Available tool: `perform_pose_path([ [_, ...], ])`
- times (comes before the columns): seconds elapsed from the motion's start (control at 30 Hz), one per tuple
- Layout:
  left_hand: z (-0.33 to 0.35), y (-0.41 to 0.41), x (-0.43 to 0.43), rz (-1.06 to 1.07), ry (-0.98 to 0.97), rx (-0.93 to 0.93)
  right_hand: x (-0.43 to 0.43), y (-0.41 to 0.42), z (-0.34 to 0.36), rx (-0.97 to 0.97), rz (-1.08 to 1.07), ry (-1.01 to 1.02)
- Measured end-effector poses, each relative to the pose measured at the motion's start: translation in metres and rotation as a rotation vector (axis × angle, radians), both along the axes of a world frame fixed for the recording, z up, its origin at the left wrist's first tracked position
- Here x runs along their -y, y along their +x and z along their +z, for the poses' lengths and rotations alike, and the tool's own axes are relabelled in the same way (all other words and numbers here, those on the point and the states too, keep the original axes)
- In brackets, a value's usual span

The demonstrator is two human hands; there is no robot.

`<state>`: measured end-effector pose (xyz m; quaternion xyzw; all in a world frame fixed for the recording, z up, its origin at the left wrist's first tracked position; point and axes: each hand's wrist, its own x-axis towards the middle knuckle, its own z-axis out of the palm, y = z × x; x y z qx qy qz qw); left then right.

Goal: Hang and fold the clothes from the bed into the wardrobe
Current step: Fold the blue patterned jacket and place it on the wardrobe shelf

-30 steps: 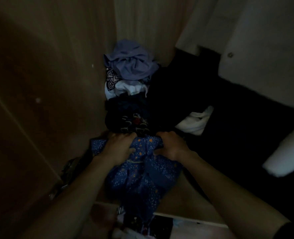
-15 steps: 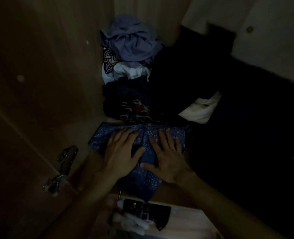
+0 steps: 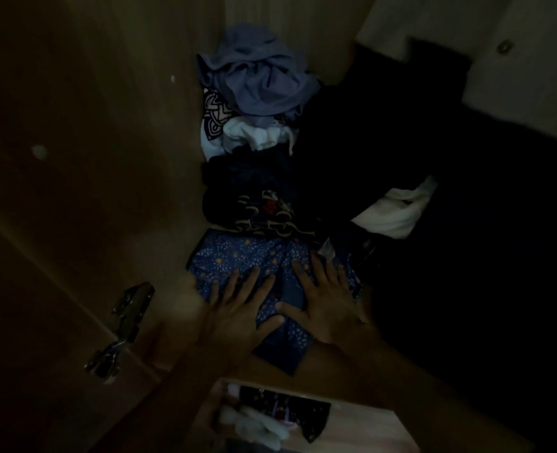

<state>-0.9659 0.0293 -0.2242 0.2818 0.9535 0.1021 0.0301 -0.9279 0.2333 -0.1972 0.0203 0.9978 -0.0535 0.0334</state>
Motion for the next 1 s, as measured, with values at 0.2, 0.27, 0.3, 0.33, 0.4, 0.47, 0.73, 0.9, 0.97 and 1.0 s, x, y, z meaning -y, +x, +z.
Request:
perform_pose_path([
  [0.2, 0.007, -0.003, -0.001, 0.008, -0.065, 0.053, 0.002, 0.006, -0.001, -0.074, 0.007, -0.004],
  [0.27, 0.012, -0.003, 0.000, 0.008, -0.091, 0.070, 0.004, 0.017, 0.006, -0.073, 0.026, 0.009],
  [0.3, 0.015, -0.003, 0.000, 0.005, -0.095, 0.080, 0.004, 0.022, 0.010, -0.076, 0.032, 0.001],
  [0.33, 0.019, -0.003, 0.000, 0.002, -0.094, 0.081, 0.005, 0.028, 0.016, -0.087, 0.036, -0.013],
  [0.4, 0.029, 0.001, 0.000, 0.002, -0.070, 0.054, 0.005, 0.040, 0.026, -0.111, 0.038, -0.032],
  [0.47, 0.039, 0.009, 0.000, 0.016, -0.006, 0.015, 0.005, 0.052, 0.033, -0.131, 0.030, -0.036],
  [0.73, 0.073, 0.052, 0.013, 0.016, 0.086, -0.041, 0.015, 0.109, 0.060, -0.131, 0.008, -0.022],
  [0.9, 0.106, 0.091, 0.023, 0.009, 0.067, -0.150, 0.018, 0.147, 0.090, -0.195, 0.031, -0.014],
  [0.97, 0.115, 0.111, 0.026, 0.014, 0.084, -0.190, 0.017, 0.167, 0.102, -0.231, 0.045, -0.020],
  [1.0, 0.119, 0.123, 0.027, 0.019, 0.089, -0.200, 0.016, 0.178, 0.108, -0.248, 0.047, -0.032],
])
